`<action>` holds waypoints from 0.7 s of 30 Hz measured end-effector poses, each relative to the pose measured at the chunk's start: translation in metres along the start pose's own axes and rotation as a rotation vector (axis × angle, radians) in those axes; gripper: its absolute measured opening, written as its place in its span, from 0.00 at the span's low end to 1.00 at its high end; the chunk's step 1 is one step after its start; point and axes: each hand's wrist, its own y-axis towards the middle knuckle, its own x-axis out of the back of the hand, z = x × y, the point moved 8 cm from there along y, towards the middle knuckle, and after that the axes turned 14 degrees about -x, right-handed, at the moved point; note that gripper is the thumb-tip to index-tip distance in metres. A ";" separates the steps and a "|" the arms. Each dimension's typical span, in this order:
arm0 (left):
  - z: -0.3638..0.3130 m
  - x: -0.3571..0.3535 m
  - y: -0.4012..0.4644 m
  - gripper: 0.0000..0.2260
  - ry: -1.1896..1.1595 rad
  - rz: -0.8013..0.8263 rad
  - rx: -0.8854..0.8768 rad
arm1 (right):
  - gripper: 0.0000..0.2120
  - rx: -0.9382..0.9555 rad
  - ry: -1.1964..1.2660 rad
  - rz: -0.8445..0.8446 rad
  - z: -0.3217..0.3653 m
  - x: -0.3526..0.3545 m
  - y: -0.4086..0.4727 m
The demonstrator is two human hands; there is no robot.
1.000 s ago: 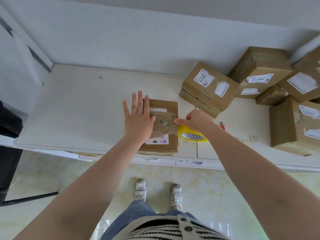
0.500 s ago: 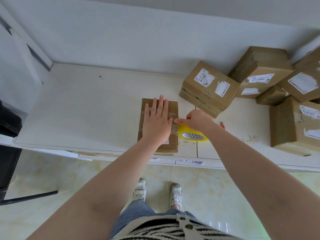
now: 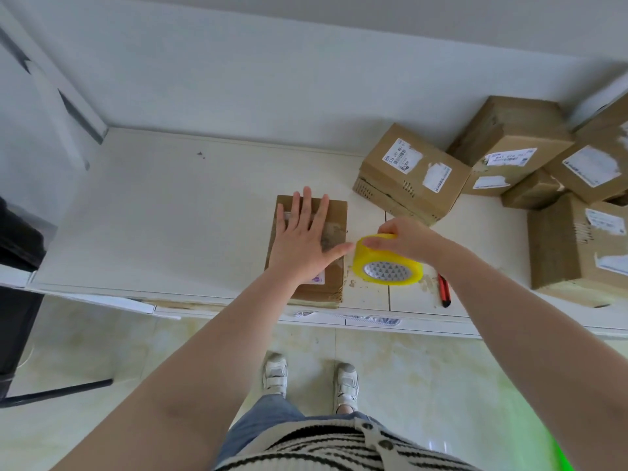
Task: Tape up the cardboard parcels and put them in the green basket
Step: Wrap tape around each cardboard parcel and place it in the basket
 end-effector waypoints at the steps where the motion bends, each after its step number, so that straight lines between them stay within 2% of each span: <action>1: -0.001 -0.001 0.001 0.49 0.000 0.011 0.002 | 0.28 -0.040 -0.053 -0.021 -0.004 -0.002 0.001; 4: -0.004 -0.005 0.004 0.52 0.005 0.054 0.017 | 0.29 -0.145 -0.190 -0.094 -0.018 -0.010 0.002; 10: -0.004 0.000 0.004 0.53 0.016 -0.004 0.165 | 0.29 -0.201 -0.151 -0.086 -0.020 -0.010 0.001; 13: 0.000 -0.003 0.003 0.54 0.015 0.051 0.285 | 0.32 -0.236 -0.160 -0.101 -0.020 -0.010 -0.001; 17: 0.003 -0.008 0.007 0.58 -0.103 0.150 0.365 | 0.35 -0.249 -0.183 -0.114 -0.014 -0.008 -0.005; 21: 0.003 0.000 0.006 0.58 -0.175 0.103 0.377 | 0.32 -0.209 -0.162 -0.121 -0.004 -0.008 -0.008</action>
